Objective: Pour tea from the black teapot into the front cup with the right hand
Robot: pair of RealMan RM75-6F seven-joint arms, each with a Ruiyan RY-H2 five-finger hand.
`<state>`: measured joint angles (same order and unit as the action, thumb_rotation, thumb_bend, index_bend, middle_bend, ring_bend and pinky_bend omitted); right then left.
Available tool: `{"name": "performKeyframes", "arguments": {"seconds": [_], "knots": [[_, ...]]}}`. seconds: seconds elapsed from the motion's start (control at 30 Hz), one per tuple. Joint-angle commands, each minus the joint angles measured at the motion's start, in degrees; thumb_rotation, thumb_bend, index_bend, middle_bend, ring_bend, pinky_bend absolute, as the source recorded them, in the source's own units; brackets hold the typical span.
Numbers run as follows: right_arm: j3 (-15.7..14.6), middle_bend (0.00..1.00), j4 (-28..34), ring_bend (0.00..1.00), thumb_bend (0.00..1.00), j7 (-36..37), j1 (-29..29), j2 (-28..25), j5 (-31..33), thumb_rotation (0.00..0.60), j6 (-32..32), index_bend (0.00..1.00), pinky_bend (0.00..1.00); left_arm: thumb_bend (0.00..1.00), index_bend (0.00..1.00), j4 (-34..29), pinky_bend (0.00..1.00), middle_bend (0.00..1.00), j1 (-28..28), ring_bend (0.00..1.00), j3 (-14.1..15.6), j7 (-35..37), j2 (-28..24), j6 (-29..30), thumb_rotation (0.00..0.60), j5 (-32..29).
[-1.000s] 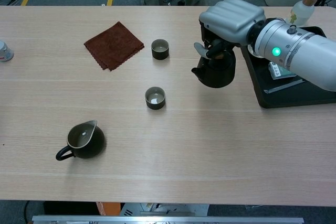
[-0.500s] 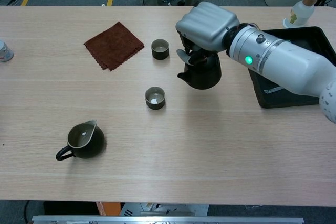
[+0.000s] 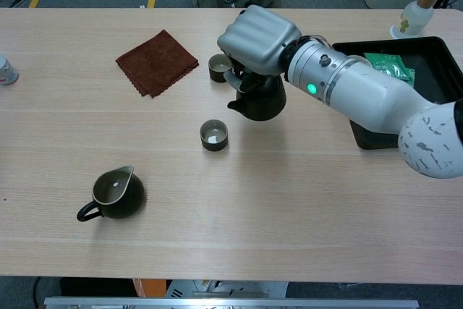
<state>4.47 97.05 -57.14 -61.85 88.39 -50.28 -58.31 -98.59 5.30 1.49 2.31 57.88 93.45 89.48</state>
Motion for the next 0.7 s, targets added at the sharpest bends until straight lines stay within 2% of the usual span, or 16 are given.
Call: {"name": "performKeyframes", "arguments": {"seconds": [0.03, 0.7], "knots": [[0.0, 0.91, -1.2, 0.82, 0.50, -1.6, -1.0, 1.2, 0.2, 0.350, 0.0, 0.97, 0.29, 0.39, 0.22, -0.1, 0.15, 0.23, 0.1, 0.18, 0.0, -0.1, 0.1, 0.1, 0.600, 0.1], [-1.0, 0.91, -5.6, 0.80, 0.45, -9.8, -4.6, 6.3, 0.9, 0.353, -0.5, 0.95, 0.30, 0.39, 0.22, 0.5, 0.15, 0.23, 1.0, 0.18, 0.2, 0.6, 0.5, 1.1, 0.600, 0.2]]}}
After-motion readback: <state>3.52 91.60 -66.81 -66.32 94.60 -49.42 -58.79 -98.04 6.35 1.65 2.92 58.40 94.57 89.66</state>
